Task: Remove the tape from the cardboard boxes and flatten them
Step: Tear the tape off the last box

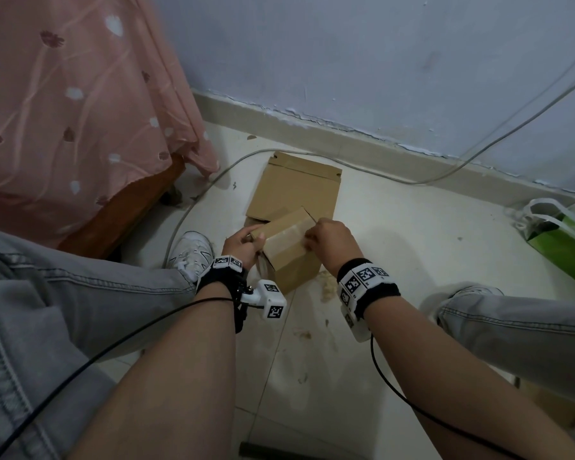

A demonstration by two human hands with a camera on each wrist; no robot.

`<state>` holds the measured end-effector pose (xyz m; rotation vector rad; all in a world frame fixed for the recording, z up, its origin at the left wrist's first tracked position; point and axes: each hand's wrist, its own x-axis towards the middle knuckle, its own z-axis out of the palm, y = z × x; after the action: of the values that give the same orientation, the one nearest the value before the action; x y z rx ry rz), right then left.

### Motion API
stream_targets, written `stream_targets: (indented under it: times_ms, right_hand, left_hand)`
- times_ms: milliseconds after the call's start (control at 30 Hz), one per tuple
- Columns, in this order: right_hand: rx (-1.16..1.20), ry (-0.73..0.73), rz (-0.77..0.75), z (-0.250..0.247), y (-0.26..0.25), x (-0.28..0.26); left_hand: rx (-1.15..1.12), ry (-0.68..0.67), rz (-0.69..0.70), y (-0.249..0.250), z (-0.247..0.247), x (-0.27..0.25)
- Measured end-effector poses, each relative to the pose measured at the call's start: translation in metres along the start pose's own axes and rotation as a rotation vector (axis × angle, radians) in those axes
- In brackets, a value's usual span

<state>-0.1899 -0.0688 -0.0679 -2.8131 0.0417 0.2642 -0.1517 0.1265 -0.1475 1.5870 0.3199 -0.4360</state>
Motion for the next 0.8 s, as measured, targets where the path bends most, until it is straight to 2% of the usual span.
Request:
stream_targets:
  times_ms: [300,567,700,800]
  right_hand:
    - [-0.103,0.051,-0.064,-0.001,-0.01,0.003]
    - [-0.188,0.01,-0.099,0.001,-0.018,-0.003]
    - [-0.164,0.01,-0.035,0.002,-0.017,-0.005]
    - [0.057,0.01,0.129,-0.004,-0.011,0.006]
  left_hand:
    - [-0.018,0.007,0.005,-0.005,0.001,0.005]
    - [-0.03,0.014,0.016,0.003,0.003,-0.006]
    - [-0.012,0.011,0.021,0.004,0.002,-0.008]
    - [-0.026,0.017,0.02,0.006,0.002,-0.01]
